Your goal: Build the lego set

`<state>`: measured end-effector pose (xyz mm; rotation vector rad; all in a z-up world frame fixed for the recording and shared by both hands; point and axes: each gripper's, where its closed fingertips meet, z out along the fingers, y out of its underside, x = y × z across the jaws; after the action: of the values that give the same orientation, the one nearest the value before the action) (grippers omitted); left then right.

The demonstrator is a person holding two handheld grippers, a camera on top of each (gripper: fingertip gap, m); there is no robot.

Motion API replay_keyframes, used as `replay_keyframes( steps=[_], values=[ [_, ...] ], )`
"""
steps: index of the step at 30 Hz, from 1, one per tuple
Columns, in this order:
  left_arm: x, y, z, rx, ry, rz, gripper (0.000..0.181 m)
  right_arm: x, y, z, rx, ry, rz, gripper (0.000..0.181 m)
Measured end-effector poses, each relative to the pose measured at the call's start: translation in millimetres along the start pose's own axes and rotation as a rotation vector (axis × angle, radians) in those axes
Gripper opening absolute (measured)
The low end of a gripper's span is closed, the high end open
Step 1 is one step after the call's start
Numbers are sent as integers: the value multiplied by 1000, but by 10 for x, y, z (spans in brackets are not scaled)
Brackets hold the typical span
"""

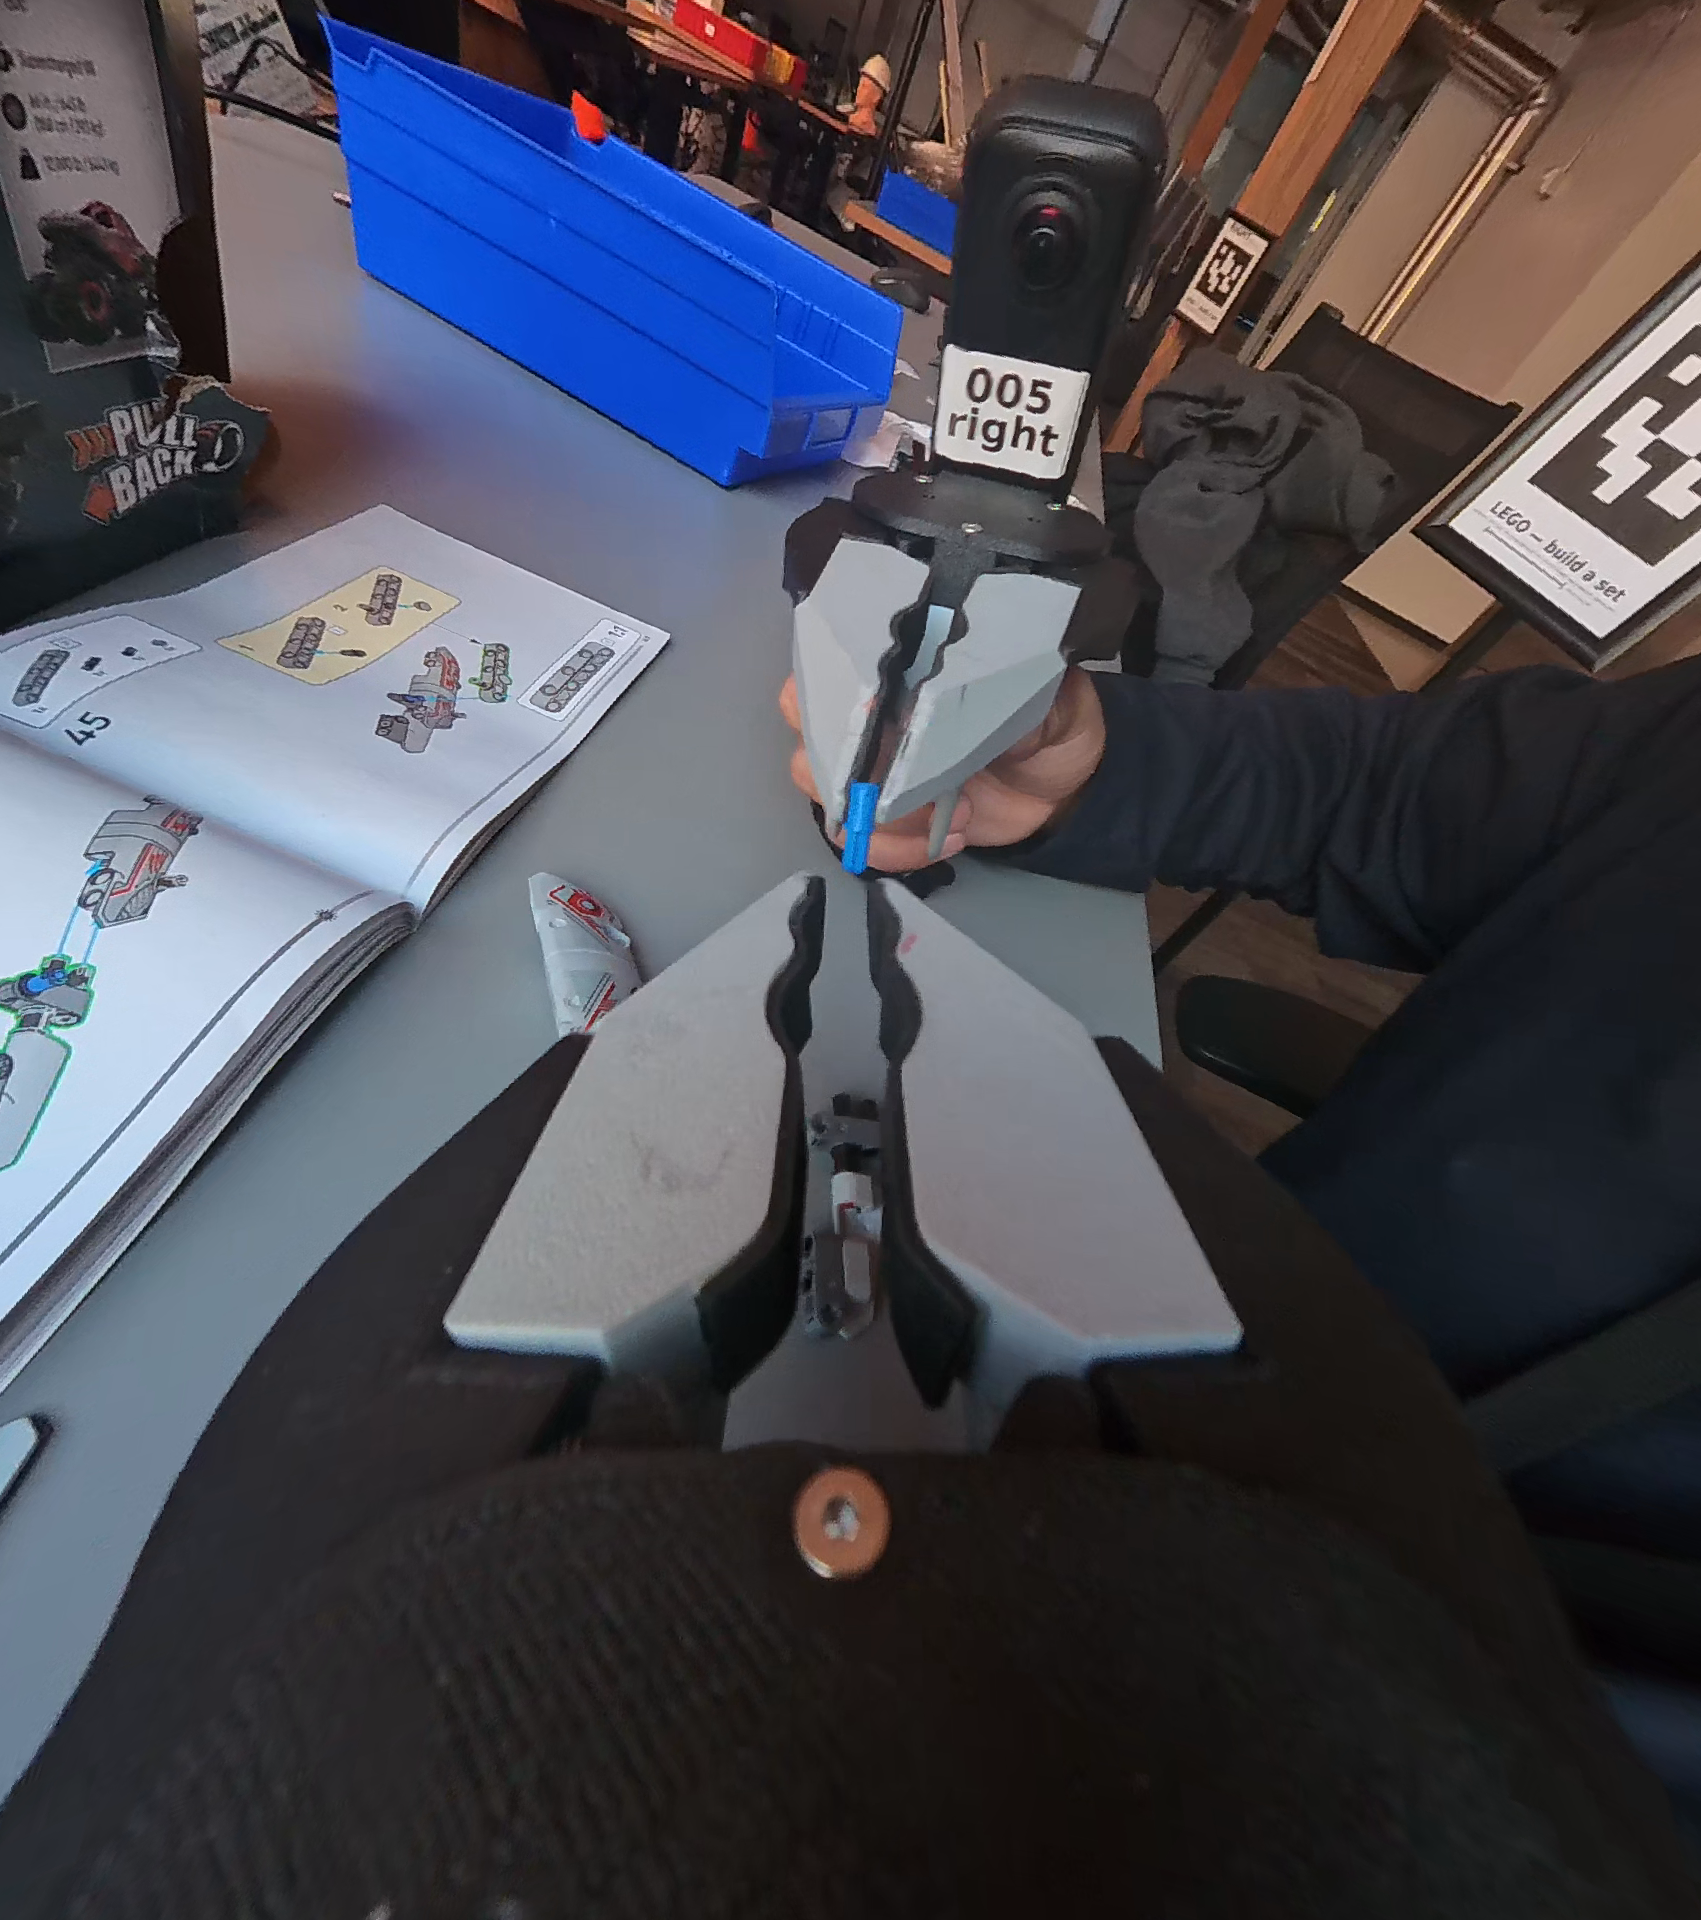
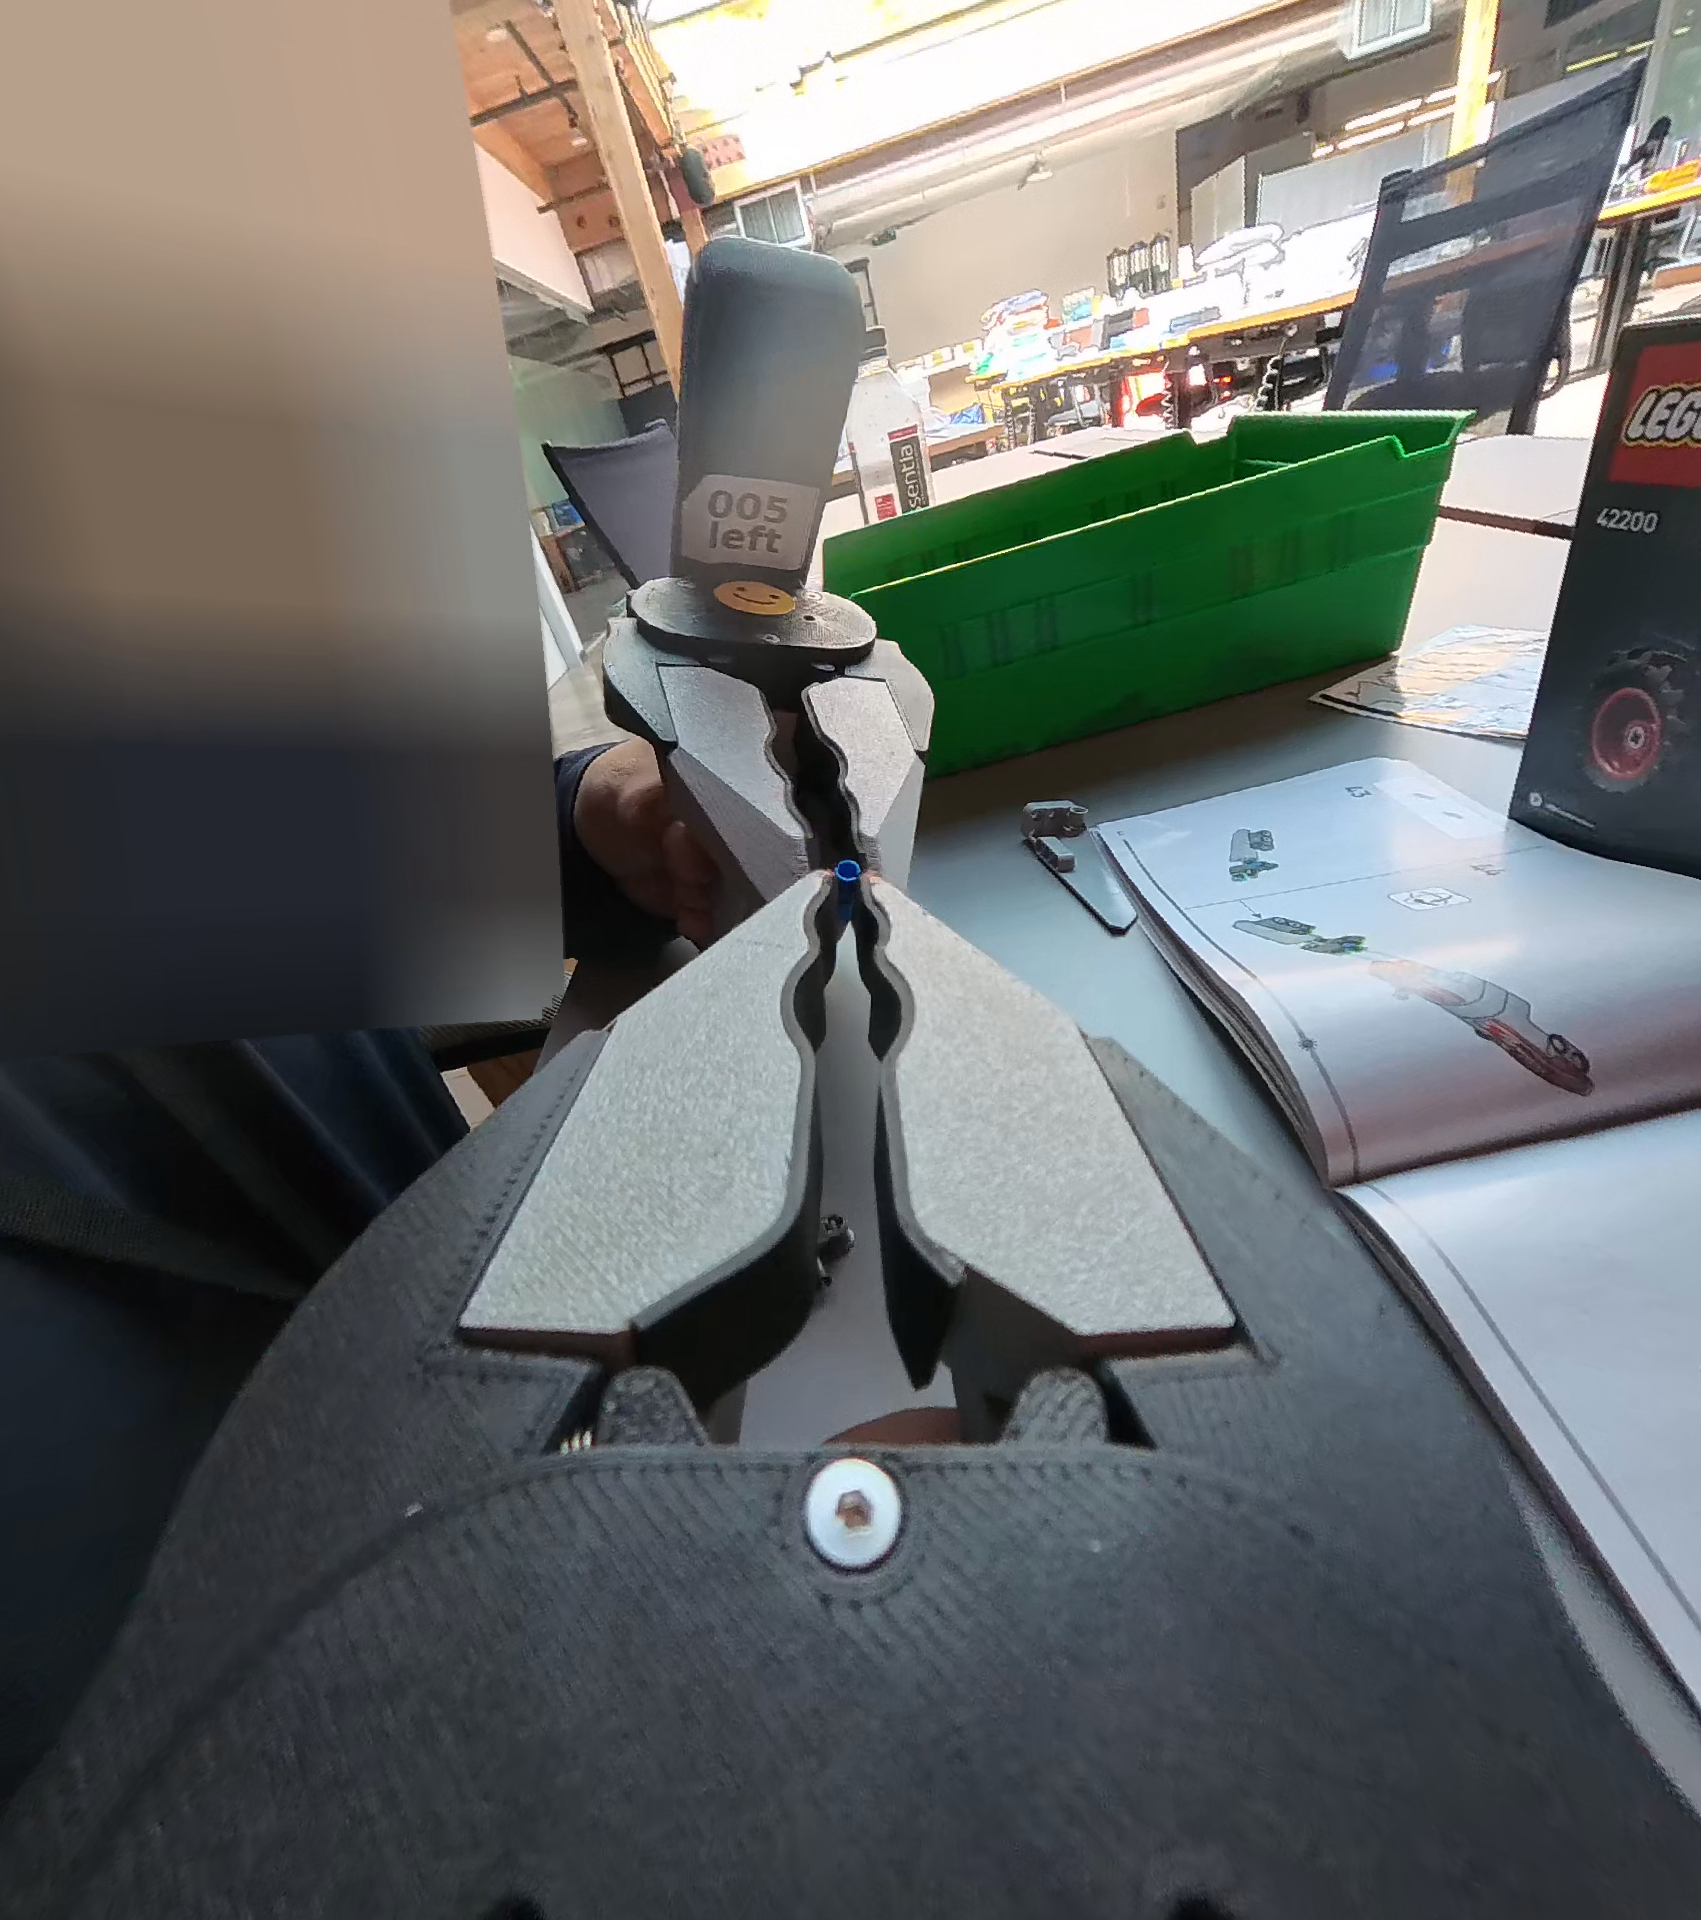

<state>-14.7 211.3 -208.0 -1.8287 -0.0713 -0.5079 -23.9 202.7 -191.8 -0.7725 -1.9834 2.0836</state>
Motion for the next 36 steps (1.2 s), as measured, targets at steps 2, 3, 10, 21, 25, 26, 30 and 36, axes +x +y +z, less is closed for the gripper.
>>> replay_keyframes(
  steps=[2, 3, 10, 21, 25, 26, 30, 36],
  values=[
    [17, -2, 9, 2, 8, 2, 6, -1, 6, 5, -3, 1, 1, 0],
    [19, 3, 14, -1, 9, 2, 6, -5, 8, 9, -5, 0, -2, 0],
    [39, -15, 11, 11, 9, 21, 2, -30, 22, 26, -17, 2, -33, 0],
    [-58, 34, 20, -30, -106, 138, 1, 6, 55, 32, -48, 38, -57, 8],
    [-104, 44, 26, -60, -219, 293, 1, 55, 70, 37, -61, 78, -67, 2],
    [-115, 50, 29, -71, -254, 345, 1, 62, 76, 39, -66, 86, -75, 2],
    [-141, 58, 37, -99, -362, 504, 1, 62, 92, 40, -82, 102, -116, 2],
    [-145, 30, 20, -88, -387, 538, 1, 55, 73, 30, -75, 103, -126, 2]
  ],
)
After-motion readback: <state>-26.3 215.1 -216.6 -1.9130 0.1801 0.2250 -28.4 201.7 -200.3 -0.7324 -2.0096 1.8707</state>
